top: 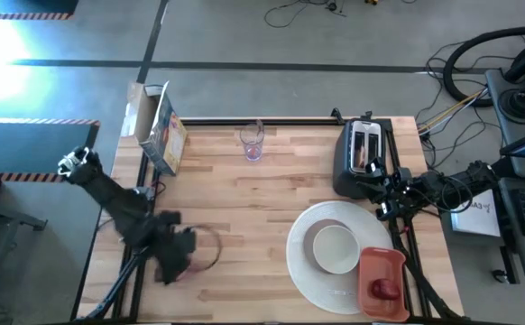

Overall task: Arrange a breakfast setting
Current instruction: Move the red cup of grain rice to the top of the table

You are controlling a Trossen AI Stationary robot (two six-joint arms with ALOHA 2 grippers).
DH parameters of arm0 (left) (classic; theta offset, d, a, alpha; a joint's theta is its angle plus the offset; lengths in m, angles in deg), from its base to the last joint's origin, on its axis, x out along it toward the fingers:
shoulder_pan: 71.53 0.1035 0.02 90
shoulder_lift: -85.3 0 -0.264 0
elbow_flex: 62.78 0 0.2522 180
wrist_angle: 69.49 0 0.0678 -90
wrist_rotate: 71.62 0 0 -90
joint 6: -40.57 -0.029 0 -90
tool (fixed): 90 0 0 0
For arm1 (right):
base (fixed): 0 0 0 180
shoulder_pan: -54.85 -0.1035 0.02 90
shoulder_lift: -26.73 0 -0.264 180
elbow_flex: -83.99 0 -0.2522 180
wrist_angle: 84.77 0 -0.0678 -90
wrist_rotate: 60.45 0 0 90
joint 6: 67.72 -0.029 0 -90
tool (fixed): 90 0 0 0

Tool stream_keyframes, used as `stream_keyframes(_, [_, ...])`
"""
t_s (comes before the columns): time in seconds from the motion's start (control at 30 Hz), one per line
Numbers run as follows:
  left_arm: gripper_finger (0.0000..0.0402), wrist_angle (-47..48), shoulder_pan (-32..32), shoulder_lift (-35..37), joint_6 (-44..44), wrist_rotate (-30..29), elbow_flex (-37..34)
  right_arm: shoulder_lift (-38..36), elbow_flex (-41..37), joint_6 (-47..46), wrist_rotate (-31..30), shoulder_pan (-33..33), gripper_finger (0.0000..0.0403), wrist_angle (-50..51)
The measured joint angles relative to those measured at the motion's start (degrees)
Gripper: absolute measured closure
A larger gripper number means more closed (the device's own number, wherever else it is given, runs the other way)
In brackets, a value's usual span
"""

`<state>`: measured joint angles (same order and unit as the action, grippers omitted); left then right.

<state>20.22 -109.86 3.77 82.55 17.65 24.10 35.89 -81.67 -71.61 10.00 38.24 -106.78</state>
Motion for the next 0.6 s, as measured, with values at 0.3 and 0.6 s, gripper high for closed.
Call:
stream_keyframes(0.3, [0.0401, -6.8, 24.8, 0.0, -25.7, 2.3, 0.0, 0.0, 0.0, 0.0, 0.0, 0.0, 0.0307, 0.0])
stream_keyframes(0.6, [0.0401, -8.5, 40.3, -1.9, -34.0, 6.2, 0.0, 0.0, 0.0, 0.0, 0.0, 0.0, 0.0307, 0.0])
